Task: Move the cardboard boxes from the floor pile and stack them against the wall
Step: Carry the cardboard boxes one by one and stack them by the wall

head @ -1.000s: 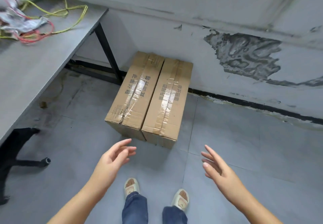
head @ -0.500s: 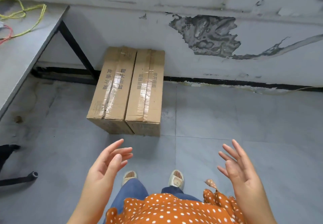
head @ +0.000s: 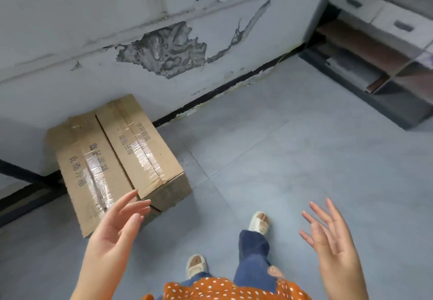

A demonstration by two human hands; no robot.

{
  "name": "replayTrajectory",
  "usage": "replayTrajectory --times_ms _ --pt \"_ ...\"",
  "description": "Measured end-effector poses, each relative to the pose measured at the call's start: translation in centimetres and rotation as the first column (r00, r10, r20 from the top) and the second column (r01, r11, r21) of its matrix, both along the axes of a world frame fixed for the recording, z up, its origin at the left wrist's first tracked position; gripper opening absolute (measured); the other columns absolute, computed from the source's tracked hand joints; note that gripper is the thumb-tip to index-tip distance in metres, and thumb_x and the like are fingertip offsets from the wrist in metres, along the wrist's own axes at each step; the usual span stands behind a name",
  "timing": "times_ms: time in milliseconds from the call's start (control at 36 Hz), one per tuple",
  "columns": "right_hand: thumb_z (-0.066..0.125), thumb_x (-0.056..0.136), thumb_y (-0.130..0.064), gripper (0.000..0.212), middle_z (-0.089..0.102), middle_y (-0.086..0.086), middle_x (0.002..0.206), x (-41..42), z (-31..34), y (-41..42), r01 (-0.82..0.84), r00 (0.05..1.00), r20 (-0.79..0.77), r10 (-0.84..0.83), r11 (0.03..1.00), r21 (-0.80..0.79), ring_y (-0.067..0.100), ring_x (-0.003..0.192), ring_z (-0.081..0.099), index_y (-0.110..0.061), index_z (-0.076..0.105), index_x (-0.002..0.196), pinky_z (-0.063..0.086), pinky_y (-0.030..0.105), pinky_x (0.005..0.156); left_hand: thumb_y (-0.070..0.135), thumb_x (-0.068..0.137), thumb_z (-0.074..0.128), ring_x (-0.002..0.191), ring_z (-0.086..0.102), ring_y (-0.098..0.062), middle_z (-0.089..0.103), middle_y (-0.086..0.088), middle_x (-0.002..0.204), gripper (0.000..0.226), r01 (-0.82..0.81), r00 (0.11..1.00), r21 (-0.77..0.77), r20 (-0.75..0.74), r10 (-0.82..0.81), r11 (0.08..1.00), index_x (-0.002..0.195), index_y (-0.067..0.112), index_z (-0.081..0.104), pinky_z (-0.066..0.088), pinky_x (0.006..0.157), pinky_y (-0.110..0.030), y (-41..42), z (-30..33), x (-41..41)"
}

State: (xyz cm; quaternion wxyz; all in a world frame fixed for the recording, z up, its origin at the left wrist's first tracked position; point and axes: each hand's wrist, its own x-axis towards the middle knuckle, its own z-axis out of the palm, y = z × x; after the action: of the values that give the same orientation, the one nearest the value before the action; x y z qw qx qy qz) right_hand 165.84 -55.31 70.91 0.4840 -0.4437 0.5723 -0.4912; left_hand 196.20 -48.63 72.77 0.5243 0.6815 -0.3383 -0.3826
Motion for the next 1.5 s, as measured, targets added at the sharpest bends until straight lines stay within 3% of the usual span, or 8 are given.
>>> replayTrajectory --times_ms 83,417,611,889,1000,1111,1306,1500 --pt "0.067 0.053 -0.083 0.070 0.062 -0.014 0.125 -1.4 0.4 4.0 0.135 0.991 -0.008 -0.135 0.990 -0.026 0.005 0.111 0.063 -0.056 0.056 0.117 0.055 0.029 0.086 0.088 0.053 0.059 0.116 0.059 -0.010 0.065 0.014 0.120 0.074 0.187 0.982 0.048 0.018 -0.188 0.981 0.119 0.055 0.055 0.046 0.094 -0.032 -0.4 0.1 0.3" --pt "0.062 0.053 -0.087 0.069 0.059 -0.022 0.127 -9.8 1.3 18.2 0.560 0.823 -0.093 -0.560 0.828 -0.035 0.004 0.115 0.060 -0.065 0.051 0.117 0.046 0.041 0.094 0.092 0.045 0.058 0.117 0.058 -0.012 0.063 0.016 0.121 0.078 0.595 0.804 0.021 0.015 -0.595 0.804 0.115 0.059 0.055 0.045 0.094 -0.032 -0.8 0.8 -10.9" --pt "0.060 0.051 -0.090 0.068 0.059 -0.025 0.126 -18.3 2.0 29.1 0.762 0.639 -0.143 -0.756 0.648 -0.019 0.002 0.114 0.059 -0.068 0.050 0.114 0.046 0.039 0.094 0.075 0.064 0.059 0.119 0.058 -0.015 0.063 0.012 0.123 0.063 0.798 0.603 0.028 -0.008 -0.798 0.602 0.122 0.052 0.054 0.045 0.093 -0.035 2.1 -0.2 -23.9" --pt "0.058 0.043 -0.094 0.072 0.059 -0.031 0.120 -29.1 2.3 43.4 0.936 0.351 -0.140 -0.926 0.353 0.008 -0.002 0.114 0.058 -0.068 0.050 0.110 0.048 0.032 0.092 0.078 0.054 0.063 0.115 0.059 -0.014 0.063 0.019 0.118 0.053 0.944 0.322 -0.056 -0.055 -0.945 0.325 0.104 0.063 0.059 0.045 0.094 -0.032 10.1 0.8 -42.8" --pt "0.066 0.036 -0.090 0.094 0.063 -0.032 0.112 -31.2 2.1 47.7 0.976 0.215 -0.071 -0.974 0.216 -0.010 -0.002 0.109 0.060 -0.050 0.047 0.119 0.053 0.025 0.086 0.090 0.046 0.061 0.117 0.058 -0.016 0.064 0.018 0.119 0.073 0.985 0.164 -0.057 -0.026 -0.986 0.165 0.111 0.059 0.058 0.045 0.094 -0.034 11.6 0.7 -48.5" --pt "0.067 0.040 -0.088 0.085 0.064 -0.026 0.115 -31.6 1.0 51.5 0.999 0.042 -0.042 -0.998 0.043 -0.009 0.001 0.105 0.063 -0.055 0.051 0.116 0.054 0.028 0.086 0.089 0.046 0.061 0.117 0.058 -0.018 0.064 0.017 0.119 0.072 0.999 0.004 -0.034 -0.008 -1.000 0.005 0.111 0.058 0.059 0.045 0.093 -0.035 13.2 0.4 -54.3" --pt "0.061 0.041 -0.092 0.086 0.063 -0.026 0.117 -34.0 -0.5 55.4 0.983 -0.179 -0.067 -0.982 -0.182 0.037 0.001 0.108 0.062 -0.058 0.045 0.118 0.053 0.027 0.087 0.032 0.076 0.057 0.097 0.069 -0.014 0.071 0.005 0.106 0.031 0.991 -0.109 -0.077 0.000 -0.994 -0.108 0.098 0.052 0.067 0.051 0.087 -0.037 17.8 1.0 -64.7" --pt "0.059 0.053 -0.088 0.073 0.060 -0.029 0.120 -41.8 -1.3 57.1 0.943 -0.329 -0.118 -0.937 -0.332 0.003 0.002 0.110 0.062 -0.061 0.044 0.119 0.053 0.027 0.088 0.027 0.076 0.055 0.096 0.069 -0.014 0.071 0.005 0.104 0.032 0.963 -0.267 -0.051 -0.002 -0.964 -0.266 0.099 0.046 0.068 0.051 0.086 -0.035 20.5 0.3 -76.9"
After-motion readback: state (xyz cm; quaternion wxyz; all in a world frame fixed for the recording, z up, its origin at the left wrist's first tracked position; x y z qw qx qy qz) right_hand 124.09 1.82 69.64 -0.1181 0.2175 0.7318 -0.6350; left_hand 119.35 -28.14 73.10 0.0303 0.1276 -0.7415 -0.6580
